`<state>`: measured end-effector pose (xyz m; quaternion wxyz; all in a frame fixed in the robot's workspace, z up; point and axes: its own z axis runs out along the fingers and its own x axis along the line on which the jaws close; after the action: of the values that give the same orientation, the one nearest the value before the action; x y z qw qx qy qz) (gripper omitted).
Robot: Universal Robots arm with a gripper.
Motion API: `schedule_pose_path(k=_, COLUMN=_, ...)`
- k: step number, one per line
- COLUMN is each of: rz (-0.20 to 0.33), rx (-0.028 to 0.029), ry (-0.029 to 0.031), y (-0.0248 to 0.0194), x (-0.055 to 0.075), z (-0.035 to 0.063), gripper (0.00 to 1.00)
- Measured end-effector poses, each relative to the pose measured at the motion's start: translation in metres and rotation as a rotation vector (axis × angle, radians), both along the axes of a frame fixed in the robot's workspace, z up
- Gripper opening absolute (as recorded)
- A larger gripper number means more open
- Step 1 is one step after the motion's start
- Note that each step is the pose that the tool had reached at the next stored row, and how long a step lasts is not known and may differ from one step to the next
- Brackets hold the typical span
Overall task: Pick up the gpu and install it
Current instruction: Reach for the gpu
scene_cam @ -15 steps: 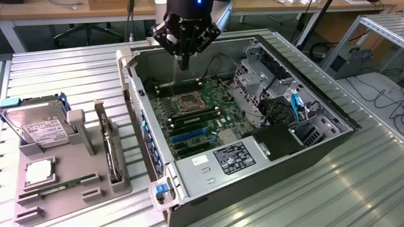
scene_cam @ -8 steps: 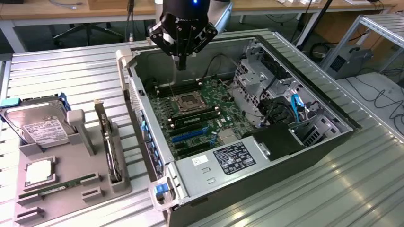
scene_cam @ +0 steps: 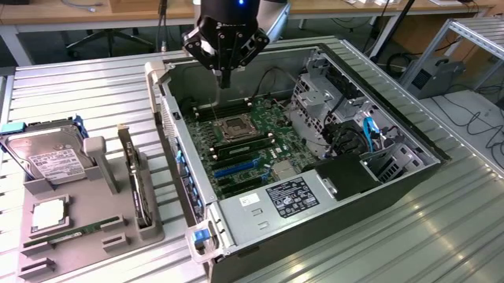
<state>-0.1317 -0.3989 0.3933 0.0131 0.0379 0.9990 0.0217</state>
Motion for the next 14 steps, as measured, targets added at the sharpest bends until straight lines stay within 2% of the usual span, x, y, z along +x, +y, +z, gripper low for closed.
schedule_pose_path(k=14, rz=0.000, rx=0.0000, ry=0.0000, y=0.0000, x=-0.0058, z=0.0000, gripper=0.11)
